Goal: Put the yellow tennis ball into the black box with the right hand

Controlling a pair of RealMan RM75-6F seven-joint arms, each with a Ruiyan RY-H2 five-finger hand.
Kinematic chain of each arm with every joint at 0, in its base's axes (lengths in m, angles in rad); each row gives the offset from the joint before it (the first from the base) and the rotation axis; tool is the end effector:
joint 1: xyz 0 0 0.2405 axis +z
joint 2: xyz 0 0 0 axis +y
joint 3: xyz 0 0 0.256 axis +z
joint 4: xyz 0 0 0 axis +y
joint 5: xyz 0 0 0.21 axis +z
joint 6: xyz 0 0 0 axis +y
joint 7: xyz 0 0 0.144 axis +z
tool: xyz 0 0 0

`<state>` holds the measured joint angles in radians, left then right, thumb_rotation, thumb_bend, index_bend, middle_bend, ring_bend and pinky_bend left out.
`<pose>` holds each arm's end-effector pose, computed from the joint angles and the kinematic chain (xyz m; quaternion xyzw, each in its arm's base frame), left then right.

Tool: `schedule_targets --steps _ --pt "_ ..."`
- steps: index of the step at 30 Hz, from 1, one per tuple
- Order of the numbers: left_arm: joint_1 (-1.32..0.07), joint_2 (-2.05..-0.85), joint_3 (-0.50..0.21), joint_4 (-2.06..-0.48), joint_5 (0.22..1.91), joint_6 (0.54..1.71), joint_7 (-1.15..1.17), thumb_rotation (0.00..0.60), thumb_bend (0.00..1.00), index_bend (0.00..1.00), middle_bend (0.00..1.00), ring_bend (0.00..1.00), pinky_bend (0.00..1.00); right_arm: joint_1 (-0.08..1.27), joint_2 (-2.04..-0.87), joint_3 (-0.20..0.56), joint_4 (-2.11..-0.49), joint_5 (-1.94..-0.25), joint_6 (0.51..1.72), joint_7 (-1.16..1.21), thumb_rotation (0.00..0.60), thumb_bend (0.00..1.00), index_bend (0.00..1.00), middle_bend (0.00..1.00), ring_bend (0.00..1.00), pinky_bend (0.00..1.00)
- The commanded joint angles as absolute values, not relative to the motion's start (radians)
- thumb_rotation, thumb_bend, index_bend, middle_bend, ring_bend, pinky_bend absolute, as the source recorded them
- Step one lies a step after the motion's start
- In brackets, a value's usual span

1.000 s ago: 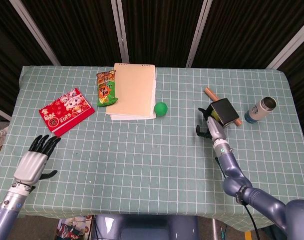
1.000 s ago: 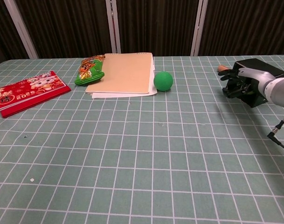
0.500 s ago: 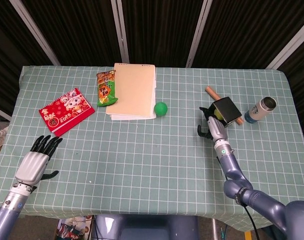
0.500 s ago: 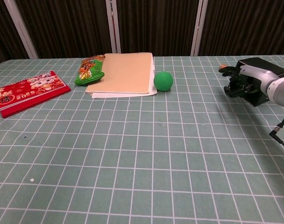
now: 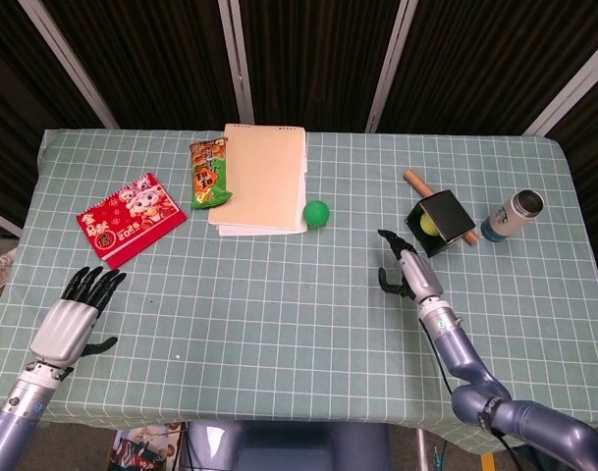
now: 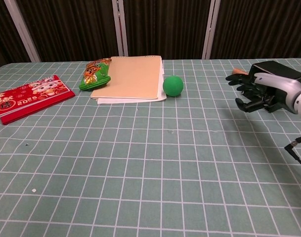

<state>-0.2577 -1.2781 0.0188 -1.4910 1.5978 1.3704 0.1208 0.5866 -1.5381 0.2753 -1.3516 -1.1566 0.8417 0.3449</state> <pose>-0.2835 0.2159 0.0882 -0.7068 -0.3266 -0.3728 0.5047 -0.2145 -0.3506 0.0010 0.5407 -0.6238 0.4556 0.3332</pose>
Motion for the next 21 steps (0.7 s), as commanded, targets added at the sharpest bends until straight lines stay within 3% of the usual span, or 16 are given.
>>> schedule_targets --steps 1,7,11,17,21 --pt "-0.254 -1.270 0.022 -1.498 1.606 1.381 0.116 0.600 0.09 0.00 0.07 0.00 0.00 0.516 -1.450 0.209 -1.477 -1.255 0.939 0.313 0.600 0.64 0.01 0.05 0.00 0.00" --pt "-0.248 -1.255 0.028 -1.506 1.621 1.395 0.100 0.600 0.09 0.00 0.07 0.00 0.00 0.407 -1.337 0.106 -1.552 -1.410 1.122 0.225 0.600 0.62 0.00 0.03 0.00 0.00" --pt "-0.245 -1.245 0.030 -1.516 1.624 1.398 0.096 0.600 0.09 0.00 0.07 0.00 0.00 0.307 -1.280 0.077 -1.558 -1.464 1.314 0.100 0.600 0.61 0.00 0.00 0.00 0.00" --pt "-0.224 -1.229 0.023 -1.544 1.608 1.427 0.113 0.600 0.09 0.00 0.04 0.00 0.00 0.142 -1.278 0.051 -1.513 -1.486 1.595 -0.110 0.600 0.45 0.00 0.00 0.00 0.00" --pt "-0.216 -1.216 0.019 -1.563 1.589 1.426 0.128 0.600 0.09 0.00 0.03 0.00 0.00 0.088 -1.246 0.019 -1.522 -1.506 1.646 -0.134 0.600 0.39 0.00 0.00 0.00 0.00"
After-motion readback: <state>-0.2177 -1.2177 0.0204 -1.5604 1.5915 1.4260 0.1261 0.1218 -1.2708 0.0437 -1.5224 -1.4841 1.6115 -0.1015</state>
